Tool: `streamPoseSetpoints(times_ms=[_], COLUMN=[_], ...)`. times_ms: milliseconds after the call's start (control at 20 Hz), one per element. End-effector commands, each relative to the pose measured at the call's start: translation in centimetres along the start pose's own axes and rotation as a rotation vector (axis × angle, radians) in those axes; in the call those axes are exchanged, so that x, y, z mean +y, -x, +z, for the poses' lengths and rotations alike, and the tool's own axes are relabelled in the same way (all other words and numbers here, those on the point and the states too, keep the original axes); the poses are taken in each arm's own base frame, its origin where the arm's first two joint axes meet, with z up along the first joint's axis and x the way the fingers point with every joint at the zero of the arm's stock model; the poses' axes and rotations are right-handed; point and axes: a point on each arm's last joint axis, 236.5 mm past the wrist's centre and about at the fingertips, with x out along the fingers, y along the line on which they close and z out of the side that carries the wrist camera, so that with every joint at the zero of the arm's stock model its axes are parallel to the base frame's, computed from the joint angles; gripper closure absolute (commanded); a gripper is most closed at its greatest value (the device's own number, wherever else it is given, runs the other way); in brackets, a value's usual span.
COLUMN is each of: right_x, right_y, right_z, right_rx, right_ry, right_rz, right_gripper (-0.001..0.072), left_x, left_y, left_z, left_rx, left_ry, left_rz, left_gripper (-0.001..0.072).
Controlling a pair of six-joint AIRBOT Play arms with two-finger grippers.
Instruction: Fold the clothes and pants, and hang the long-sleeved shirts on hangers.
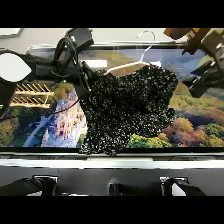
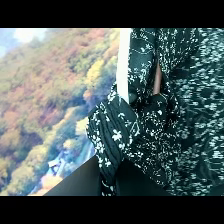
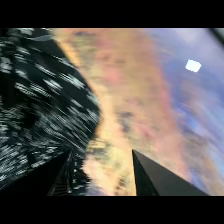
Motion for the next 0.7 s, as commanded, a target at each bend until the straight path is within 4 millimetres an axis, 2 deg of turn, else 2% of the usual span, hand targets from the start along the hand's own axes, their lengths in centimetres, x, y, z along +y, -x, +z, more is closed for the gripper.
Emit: streamPoseSetpoints(times_ms=[0,200,450,650], right_x=[2.3,1.0,0.5,0.4], right_y=[-2.0,-3.1,-3.3,-3.3], right_z=[-0.5,-0.1,0.0,1.1], right_rx=[-0.029,-0.058,-0.065,-0.108], right_ry=[0.071,0.053,0.071,0.054], right_rz=[0.157,0.119,0.103,0.098], right_gripper=[0.0288,0.0287,0.0287,0.0288], left_x=[-1.1,-1.1,-1.1,-1.3], left_y=[-0.2,-0.2,-0.2,-0.2], left_z=[0.7,0.6,0.6,0.5], left_rx=[-0.009,-0.008,-0.008,-0.001], left_ry=[-0.015,-0.015,-0.015,-0.015], left_rz=[-0.021,-0.022,-0.022,-0.030], left_gripper=[0.0688,0.0688,0.0688,0.0688])
